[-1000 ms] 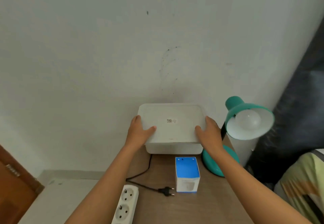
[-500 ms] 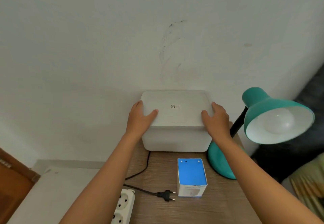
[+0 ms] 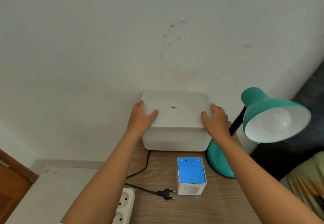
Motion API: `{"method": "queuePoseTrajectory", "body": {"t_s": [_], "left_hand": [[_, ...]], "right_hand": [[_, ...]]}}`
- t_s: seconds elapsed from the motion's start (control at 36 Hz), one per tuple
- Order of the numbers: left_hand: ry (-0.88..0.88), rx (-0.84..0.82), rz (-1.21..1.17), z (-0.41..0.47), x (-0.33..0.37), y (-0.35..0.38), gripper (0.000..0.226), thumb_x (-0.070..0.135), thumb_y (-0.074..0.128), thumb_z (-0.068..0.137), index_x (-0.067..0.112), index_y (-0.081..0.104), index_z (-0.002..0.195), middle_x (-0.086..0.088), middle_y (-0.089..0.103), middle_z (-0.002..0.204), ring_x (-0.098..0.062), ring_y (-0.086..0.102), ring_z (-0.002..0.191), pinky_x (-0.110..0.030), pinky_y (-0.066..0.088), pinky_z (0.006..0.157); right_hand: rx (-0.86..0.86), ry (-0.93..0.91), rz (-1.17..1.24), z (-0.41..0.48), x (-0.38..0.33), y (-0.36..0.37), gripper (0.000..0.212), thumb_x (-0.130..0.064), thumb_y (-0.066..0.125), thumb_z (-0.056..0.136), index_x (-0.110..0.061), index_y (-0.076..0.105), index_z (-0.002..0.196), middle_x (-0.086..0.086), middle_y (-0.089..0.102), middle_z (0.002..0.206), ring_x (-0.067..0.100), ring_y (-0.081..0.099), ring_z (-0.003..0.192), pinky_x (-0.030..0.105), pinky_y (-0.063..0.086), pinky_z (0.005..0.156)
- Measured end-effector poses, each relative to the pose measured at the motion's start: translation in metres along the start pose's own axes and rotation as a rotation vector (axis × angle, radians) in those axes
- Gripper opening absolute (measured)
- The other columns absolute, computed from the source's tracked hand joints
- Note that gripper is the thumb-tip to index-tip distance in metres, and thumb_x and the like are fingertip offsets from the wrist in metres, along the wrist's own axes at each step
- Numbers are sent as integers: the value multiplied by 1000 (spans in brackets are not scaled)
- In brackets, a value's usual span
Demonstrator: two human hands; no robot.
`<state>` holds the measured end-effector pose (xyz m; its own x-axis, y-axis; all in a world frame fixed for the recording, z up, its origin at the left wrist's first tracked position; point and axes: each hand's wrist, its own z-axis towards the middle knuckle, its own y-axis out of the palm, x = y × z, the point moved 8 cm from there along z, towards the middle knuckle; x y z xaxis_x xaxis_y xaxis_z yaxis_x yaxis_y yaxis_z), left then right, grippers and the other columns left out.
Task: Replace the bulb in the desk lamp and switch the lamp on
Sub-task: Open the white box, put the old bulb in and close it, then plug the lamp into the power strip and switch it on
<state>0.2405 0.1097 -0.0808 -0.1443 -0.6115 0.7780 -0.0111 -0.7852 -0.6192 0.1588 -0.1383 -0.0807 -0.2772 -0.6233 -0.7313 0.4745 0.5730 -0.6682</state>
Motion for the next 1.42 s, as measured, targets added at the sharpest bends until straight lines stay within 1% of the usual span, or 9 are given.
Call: {"method": "queuePoseTrajectory", "body": {"t_s": [0.28,0.44,0.56,0.69,0.83,0.94,1.14,1.31,1.42], "left_hand": [[37,-36,85,-21,25,-24,54,34,55,92,3,40,134,-10,37,140,-23,42,122,-22,30,86],[65,-16,99,-61,33,-60,54,35,53,94,4,39,135,-10,36,140,-22,40,125,-20,28,86],[57,-2,128,-101,15,-76,53,36,52,94,2,40,133,-12,38,139,-23,41,125,-22,29,87],[-45,-31,168,-160,-43,-68,65,41,52,93,3,30,142,-11,32,147,-23,33,135,-32,31,104],[-133,-106,155,-219,-104,-43,55,36,56,91,2,41,131,-11,41,135,-23,42,124,-24,32,90],[-176,-153,112,-247,-139,-23,53,41,59,86,12,43,128,-6,46,125,-22,46,117,-31,40,93],[-123,-52,105,-257,-146,-18,57,47,56,83,19,39,130,-1,52,119,-19,52,107,-36,48,85],[-125,-10,93,-256,-151,-18,53,42,57,82,19,42,127,0,53,110,-18,54,98,-34,48,81],[-134,-2,78,-255,-154,-17,55,42,58,81,17,42,128,-2,53,109,-19,54,97,-33,47,79]], "right_hand": [[-59,-54,-40,-16,-23,-8,38,-19,46,91,2,46,123,18,47,132,31,46,117,31,37,87],[-96,-150,29,-54,-57,-11,50,-19,47,94,0,35,139,18,40,144,28,37,133,33,29,109],[-134,-242,60,-96,-71,5,44,-16,50,92,-1,44,132,17,50,133,27,46,124,30,35,100],[-222,-309,112,-154,-75,40,40,-12,54,88,-3,50,127,14,55,128,24,50,120,27,36,97],[-356,-299,96,-201,-50,85,40,-11,53,88,-4,51,127,13,56,128,24,51,119,25,37,96],[-421,-248,-22,-220,-13,114,43,-10,52,88,-4,48,130,12,51,133,25,49,121,31,38,102],[-344,-312,-175,-228,14,132,27,-4,51,87,0,63,111,16,56,107,29,54,100,31,43,87],[-312,-355,-256,-224,11,140,23,-7,52,89,-2,66,107,16,59,107,30,52,102,35,43,88],[-313,-340,-178,-221,7,141,21,-7,56,87,-4,68,104,16,62,104,30,56,100,33,42,87]]}}
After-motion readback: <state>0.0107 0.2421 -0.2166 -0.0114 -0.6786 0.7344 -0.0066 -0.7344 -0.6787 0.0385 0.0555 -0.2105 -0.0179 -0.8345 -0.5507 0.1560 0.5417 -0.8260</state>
